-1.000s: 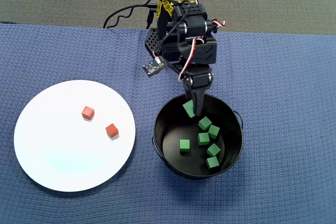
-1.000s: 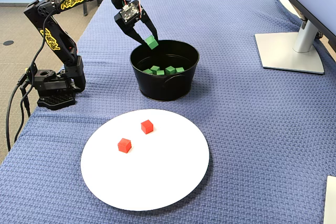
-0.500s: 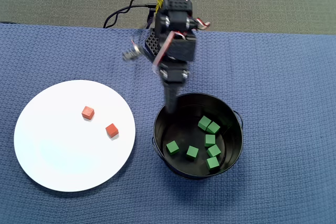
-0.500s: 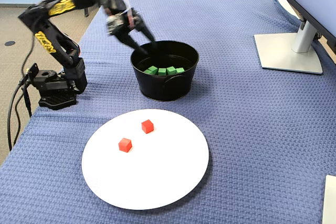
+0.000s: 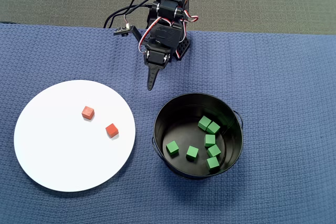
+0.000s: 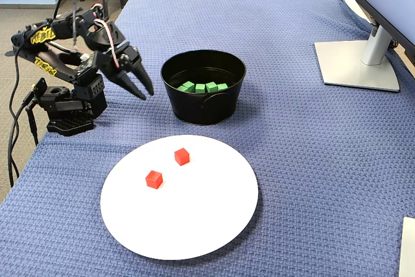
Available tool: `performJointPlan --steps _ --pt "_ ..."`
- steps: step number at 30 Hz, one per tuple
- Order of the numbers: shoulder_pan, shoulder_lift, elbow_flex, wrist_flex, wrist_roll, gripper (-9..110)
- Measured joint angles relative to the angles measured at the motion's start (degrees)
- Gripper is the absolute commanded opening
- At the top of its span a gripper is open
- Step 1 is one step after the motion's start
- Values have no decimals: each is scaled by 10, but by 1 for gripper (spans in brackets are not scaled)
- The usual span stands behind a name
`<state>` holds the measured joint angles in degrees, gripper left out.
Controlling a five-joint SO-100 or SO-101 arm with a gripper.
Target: Pick up the green cubes from the white plate and place them in the black recipient
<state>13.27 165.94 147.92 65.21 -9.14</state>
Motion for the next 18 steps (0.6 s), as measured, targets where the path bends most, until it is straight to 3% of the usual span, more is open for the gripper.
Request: performJointPlan --steps 18 --pt "-39 87 159 50 -17 0"
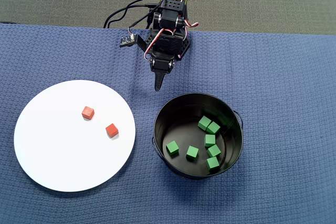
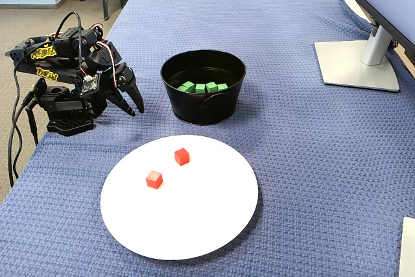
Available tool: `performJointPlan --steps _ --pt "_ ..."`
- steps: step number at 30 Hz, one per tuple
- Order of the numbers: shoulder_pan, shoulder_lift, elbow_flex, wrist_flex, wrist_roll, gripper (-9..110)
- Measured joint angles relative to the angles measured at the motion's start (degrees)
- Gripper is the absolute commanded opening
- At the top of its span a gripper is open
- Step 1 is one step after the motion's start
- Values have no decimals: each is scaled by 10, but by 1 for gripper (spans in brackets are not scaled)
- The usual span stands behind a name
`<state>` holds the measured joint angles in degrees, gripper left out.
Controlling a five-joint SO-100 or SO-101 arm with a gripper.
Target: Pick up the green cubes from the white plate and place them in the black recipient
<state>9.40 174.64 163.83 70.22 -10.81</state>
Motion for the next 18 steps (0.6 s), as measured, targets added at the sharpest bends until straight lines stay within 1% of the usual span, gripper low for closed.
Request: performJointPlan --steps 18 --pt "-4 5 13 -8 -1 0"
